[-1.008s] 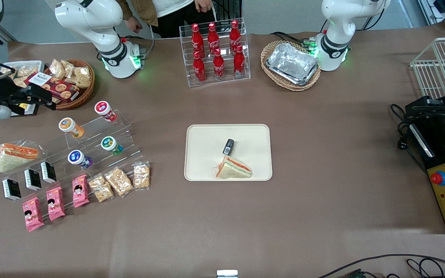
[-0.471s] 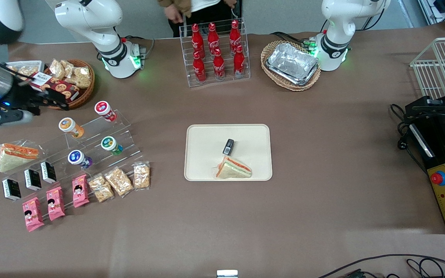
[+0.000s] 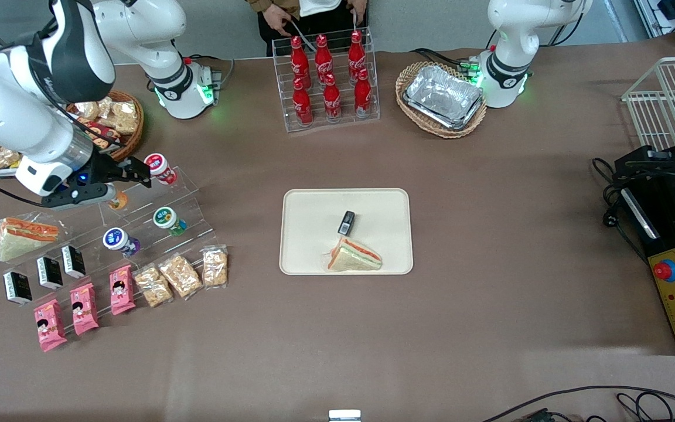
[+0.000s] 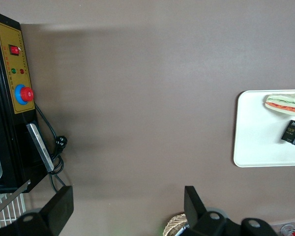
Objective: Place green gum on tray
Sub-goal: 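Move the right gripper over the green-labelled gum bottle on the acrylic rack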
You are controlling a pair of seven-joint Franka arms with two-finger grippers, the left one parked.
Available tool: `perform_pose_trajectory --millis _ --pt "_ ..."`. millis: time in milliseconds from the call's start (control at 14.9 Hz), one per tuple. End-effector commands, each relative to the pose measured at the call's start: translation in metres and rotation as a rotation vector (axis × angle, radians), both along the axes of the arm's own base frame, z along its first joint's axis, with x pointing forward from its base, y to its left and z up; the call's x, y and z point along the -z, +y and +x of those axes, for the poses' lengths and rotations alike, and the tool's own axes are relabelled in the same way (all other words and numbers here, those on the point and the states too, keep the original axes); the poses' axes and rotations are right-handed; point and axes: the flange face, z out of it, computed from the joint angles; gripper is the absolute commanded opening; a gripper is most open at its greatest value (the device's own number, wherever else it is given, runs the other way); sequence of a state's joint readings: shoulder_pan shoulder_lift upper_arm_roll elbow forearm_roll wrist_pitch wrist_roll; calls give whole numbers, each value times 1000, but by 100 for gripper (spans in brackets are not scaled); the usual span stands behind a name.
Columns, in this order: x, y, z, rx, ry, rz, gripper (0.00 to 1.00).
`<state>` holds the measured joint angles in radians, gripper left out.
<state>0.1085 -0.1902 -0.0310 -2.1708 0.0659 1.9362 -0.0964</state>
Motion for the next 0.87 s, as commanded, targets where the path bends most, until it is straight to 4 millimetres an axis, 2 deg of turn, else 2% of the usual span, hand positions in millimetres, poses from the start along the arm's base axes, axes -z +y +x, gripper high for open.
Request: perform_pose_trajectory --millis 0,202,336,471,807 --pt "25 2 6 -6 -2 -2 100" --pt "49 3 16 -6 13 -7 100" --pt "60 11 18 -21 14 -10 100" --pt "78 19 16 -34 1 -12 100" --pt "112 19 13 -36 -2 -22 100"
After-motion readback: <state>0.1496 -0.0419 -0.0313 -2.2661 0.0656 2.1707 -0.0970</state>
